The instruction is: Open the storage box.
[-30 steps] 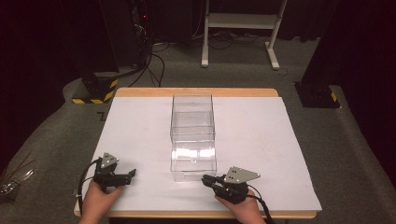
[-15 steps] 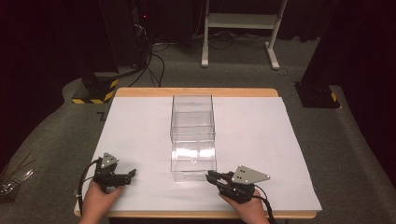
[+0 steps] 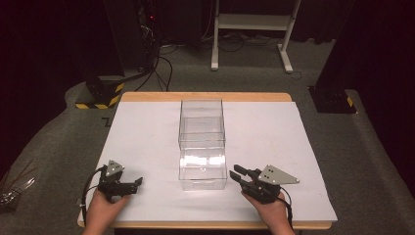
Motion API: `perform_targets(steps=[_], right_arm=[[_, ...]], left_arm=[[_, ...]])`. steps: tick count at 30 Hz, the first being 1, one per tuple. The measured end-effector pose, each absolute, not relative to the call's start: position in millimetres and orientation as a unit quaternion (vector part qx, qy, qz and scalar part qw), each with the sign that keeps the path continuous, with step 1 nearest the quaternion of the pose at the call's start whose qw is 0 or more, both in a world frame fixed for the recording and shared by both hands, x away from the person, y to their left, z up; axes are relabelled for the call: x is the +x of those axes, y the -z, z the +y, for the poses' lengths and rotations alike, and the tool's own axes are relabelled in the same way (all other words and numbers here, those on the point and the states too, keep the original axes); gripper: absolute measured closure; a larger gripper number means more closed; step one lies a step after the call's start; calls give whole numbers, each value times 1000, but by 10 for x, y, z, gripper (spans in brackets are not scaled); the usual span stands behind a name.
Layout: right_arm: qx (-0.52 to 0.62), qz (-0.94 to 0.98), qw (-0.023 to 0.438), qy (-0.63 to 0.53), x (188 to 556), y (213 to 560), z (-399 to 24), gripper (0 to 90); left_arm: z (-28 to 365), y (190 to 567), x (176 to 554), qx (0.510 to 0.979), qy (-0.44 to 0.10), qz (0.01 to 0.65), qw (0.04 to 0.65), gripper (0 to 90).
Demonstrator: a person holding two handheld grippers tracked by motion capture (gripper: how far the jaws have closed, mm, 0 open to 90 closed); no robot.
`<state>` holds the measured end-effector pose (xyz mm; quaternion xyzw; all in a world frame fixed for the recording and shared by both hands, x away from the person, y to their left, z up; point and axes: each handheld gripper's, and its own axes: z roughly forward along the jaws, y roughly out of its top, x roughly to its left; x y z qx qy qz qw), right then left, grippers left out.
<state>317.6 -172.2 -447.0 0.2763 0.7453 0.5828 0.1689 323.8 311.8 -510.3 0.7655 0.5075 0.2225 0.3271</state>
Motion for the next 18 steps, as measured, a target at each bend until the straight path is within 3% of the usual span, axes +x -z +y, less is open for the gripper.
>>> perform_targets(steps=[18], right_arm=[[355,729,222,-541,3385,4583,-2169,630]], left_arm=[[3119,5103,3238,765,-222,508,327,74]])
